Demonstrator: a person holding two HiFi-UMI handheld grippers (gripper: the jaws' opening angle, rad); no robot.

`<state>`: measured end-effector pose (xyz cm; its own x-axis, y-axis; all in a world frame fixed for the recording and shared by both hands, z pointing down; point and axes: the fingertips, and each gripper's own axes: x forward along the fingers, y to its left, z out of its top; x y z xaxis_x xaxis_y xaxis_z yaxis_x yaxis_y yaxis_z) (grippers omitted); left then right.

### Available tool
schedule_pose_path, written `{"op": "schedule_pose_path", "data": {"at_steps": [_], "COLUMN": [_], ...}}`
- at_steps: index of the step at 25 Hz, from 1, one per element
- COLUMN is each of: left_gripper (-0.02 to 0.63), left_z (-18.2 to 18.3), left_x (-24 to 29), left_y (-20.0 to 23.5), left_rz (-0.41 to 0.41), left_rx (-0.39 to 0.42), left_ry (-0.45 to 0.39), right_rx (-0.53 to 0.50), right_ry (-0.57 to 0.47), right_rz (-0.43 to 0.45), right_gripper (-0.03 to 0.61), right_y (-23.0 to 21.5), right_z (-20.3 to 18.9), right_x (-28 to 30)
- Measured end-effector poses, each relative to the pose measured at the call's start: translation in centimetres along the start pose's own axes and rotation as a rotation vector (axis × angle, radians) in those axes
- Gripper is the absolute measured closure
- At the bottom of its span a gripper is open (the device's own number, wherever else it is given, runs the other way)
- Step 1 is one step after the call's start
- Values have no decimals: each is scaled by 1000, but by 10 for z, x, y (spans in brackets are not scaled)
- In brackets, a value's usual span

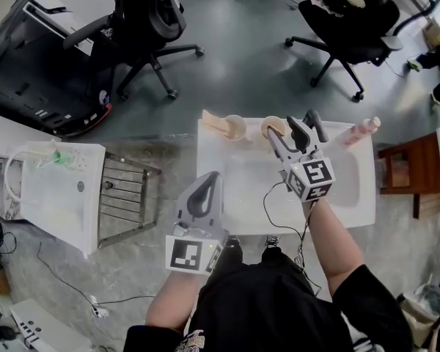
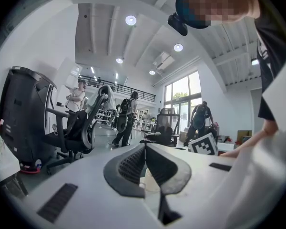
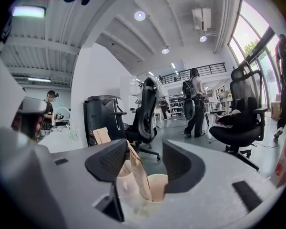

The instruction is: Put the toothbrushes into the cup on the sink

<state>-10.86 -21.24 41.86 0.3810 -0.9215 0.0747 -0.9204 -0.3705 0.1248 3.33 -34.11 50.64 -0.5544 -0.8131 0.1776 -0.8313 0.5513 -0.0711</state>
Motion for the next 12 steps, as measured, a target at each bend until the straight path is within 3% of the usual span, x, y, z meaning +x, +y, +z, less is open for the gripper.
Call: {"op": "schedule_pose_path", "data": {"at_steps": [12], "left_gripper": [607], "left_z": [19], "left_x": [1], "left_y": [-8], "left_rz": [-96], "left_rx": [7], "left_ry": [-38], "right_rx": [-16], "right_ry": [-133], "right_rz": [-4], "right_gripper": [337], "right_y": [21], "right_z": [65], "right_x": [-44]}}
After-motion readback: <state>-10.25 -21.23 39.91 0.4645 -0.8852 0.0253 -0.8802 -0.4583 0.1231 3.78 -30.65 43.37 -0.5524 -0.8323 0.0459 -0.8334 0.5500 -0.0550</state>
